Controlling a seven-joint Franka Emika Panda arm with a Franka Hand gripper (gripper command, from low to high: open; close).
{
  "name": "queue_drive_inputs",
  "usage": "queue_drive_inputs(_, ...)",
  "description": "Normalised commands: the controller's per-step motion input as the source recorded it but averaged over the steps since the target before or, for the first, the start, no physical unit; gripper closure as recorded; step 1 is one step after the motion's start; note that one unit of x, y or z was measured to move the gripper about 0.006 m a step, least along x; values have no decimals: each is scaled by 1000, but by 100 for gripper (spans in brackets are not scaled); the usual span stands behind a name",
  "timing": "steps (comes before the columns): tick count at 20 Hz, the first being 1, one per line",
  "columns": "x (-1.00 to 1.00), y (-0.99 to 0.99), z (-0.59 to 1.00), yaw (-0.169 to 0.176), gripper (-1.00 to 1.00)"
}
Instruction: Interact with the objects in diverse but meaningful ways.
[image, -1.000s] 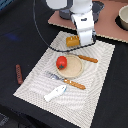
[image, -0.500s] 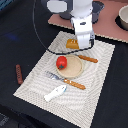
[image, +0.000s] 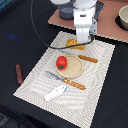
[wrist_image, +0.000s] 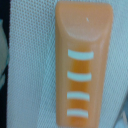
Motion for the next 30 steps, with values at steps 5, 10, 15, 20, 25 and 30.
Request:
queue_drive_inputs(5, 0, -530, 666, -75, -100)
queue_drive_inputs(10, -2, -658, 337, -95, -100)
queue_drive_inputs(15, -27, -627, -53, -121, -100)
queue_drive_inputs(20, -102, -500, -216, -174, -100)
queue_drive_inputs(25, -11, -333, -226, -230, -100)
queue_drive_inputs(30, 17, -344, -162, -154, -100)
